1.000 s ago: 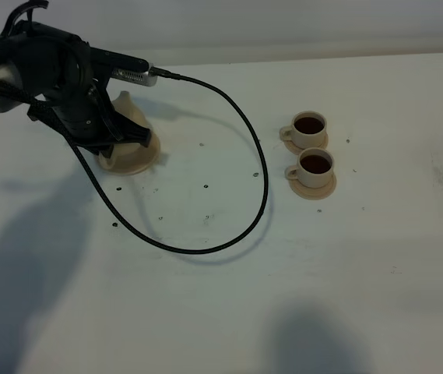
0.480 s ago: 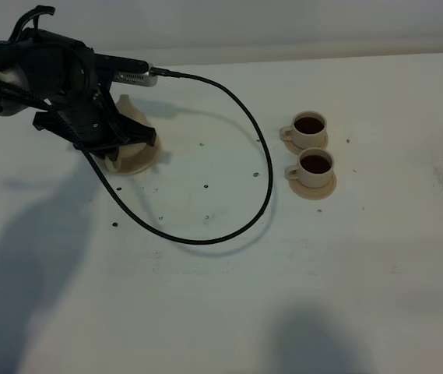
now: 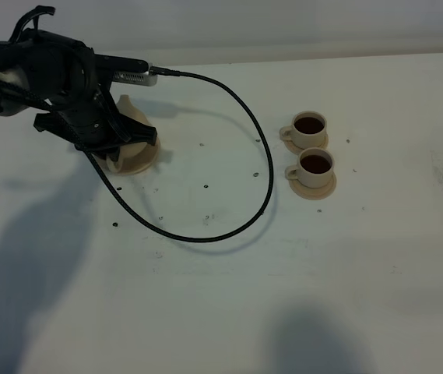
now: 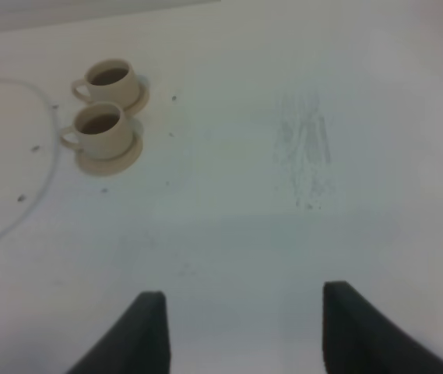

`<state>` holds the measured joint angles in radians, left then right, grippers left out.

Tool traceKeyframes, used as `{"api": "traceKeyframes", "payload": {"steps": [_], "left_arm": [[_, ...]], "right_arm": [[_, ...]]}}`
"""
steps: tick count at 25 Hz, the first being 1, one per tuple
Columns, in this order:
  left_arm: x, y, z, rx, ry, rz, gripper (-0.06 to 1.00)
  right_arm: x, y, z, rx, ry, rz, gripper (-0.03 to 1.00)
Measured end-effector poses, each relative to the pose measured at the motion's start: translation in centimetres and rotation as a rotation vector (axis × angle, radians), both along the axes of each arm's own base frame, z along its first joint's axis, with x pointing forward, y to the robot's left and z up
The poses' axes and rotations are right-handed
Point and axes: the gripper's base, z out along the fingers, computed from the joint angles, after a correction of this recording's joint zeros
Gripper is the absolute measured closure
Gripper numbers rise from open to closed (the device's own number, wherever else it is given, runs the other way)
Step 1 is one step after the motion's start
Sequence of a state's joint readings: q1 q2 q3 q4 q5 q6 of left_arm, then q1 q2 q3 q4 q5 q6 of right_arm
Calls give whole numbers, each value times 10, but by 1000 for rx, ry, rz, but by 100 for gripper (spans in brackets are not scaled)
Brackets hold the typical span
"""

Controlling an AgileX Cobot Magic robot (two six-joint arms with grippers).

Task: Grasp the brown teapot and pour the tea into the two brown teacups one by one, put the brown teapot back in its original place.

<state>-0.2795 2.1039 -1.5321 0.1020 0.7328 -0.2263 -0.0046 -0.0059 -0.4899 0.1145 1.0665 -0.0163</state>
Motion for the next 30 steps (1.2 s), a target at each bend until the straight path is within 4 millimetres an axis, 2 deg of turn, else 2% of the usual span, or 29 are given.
{"api": "traceKeyframes", "payload": {"steps": [6,15,21,30], "left_arm": [[1,0,-7,4,14,2,84],[-3,2,9,21,12,-56,84],[-3,6,8,22,17,-48,84],[2,4,-7,18,17,-41,84]], "right_arm": [[0,0,0,0,0,0,50],[0,0,0,0,0,0,50],[0,0,0,0,0,0,50],[0,0,0,0,0,0,50]]}}
